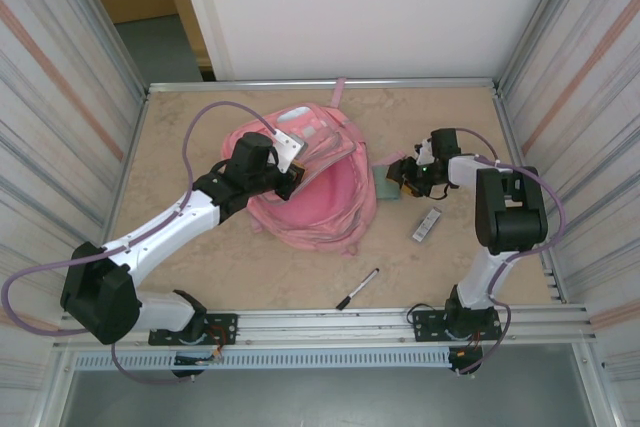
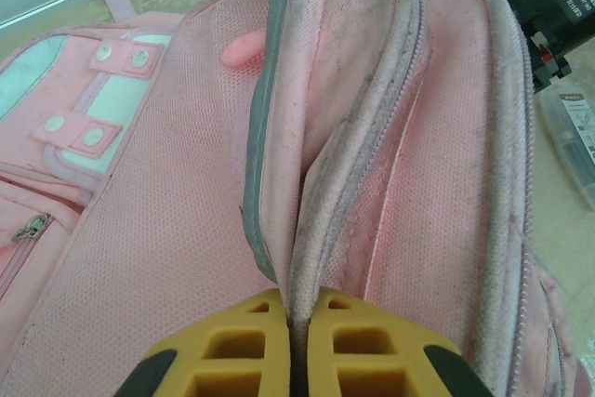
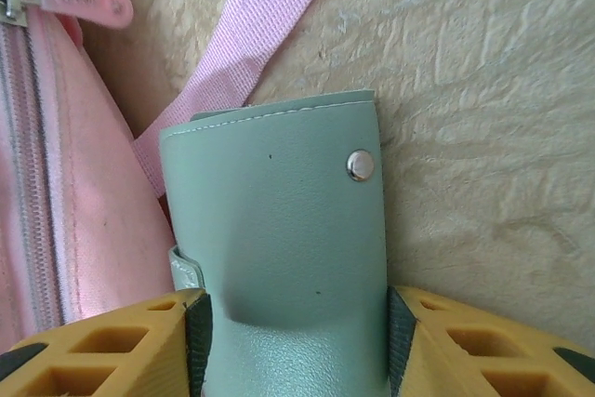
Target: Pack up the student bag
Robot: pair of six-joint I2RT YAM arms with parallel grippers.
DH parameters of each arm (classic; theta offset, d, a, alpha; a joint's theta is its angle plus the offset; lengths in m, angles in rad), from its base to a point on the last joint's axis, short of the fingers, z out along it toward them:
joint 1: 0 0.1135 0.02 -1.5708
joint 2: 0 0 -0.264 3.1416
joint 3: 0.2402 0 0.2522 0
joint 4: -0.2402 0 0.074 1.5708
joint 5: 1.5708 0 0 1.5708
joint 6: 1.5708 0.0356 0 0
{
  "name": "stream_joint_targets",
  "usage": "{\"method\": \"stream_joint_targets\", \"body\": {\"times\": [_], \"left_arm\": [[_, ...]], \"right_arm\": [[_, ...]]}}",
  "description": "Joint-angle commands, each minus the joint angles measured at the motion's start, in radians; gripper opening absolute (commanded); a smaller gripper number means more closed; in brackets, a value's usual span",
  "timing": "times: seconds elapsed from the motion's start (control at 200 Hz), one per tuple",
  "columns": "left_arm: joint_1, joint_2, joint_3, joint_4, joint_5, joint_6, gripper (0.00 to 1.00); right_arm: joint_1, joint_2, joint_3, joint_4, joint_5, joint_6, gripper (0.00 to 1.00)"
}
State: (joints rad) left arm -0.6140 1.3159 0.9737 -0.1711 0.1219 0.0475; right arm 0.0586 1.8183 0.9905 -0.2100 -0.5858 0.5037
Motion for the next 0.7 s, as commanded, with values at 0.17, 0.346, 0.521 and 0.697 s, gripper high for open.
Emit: {"method": "stream_joint_targets", "body": {"times": [0.17, 0.346, 0.521, 0.697], "left_arm": [[0.010, -0.018, 0.028, 0.019, -0.002, -0.007, 0.00], [0.009, -0.004, 0.035, 0.018, 0.011, -0.011, 0.00], [0.010, -0.013, 0.042, 0.013, 0.014, -0.003, 0.00], [0.010, -0.015, 0.050, 0.017, 0.023, 0.003, 0.00]], "right_arm": [[0.014, 0.035, 0.005, -0.107, -0.039, -0.085, 0.48], [0.021, 0.060, 0.011, -0.080, -0.084, -0.077, 0.31], [0.014, 0.005, -0.017, -0.049, -0.106, -0.050, 0.22], [0.002, -0.106, -0.055, -0.057, -0.081, -0.005, 0.13]]}}
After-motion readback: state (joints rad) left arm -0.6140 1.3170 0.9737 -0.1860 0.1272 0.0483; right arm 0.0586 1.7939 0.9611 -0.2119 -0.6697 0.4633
